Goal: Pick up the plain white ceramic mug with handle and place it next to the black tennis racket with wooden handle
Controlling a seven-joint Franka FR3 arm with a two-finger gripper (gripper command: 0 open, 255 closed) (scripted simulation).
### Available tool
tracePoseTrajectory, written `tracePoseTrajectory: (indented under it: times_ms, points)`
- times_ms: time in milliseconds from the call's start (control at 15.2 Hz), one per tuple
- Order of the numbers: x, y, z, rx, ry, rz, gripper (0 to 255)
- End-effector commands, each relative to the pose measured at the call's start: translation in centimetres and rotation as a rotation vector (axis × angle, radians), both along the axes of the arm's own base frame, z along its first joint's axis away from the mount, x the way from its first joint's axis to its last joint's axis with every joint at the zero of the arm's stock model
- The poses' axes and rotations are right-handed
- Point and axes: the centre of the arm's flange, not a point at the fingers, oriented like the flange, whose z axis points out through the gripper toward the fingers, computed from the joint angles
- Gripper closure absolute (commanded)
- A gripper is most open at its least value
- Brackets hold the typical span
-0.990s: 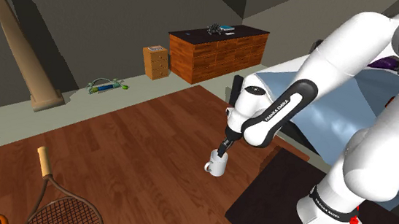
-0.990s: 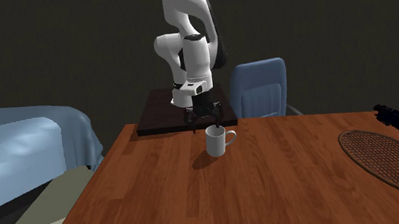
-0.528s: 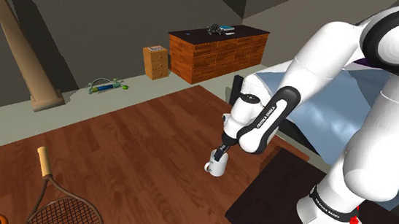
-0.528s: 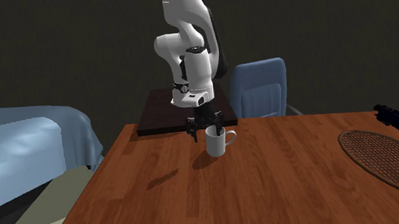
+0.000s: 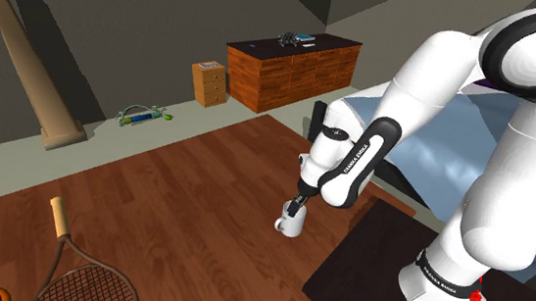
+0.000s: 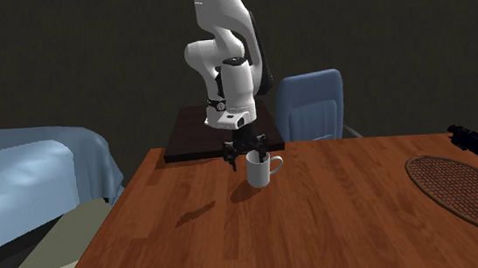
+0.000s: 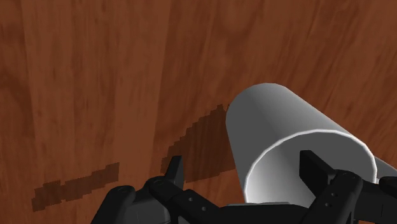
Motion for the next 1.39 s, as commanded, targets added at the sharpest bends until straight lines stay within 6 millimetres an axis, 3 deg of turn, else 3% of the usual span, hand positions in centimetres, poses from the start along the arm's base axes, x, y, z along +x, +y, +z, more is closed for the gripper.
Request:
tracePoseTrajectory:
  times_ms: [0, 594, 1320]
  points:
    - [0.0, 0.0, 0.0, 0.000, 0.000, 0.000, 255]
    - [0.0, 0.0, 0.0, 0.000, 0.000, 0.000, 255]
    - [0.0, 0.0, 5.8, 0.000, 0.000, 0.000, 255]
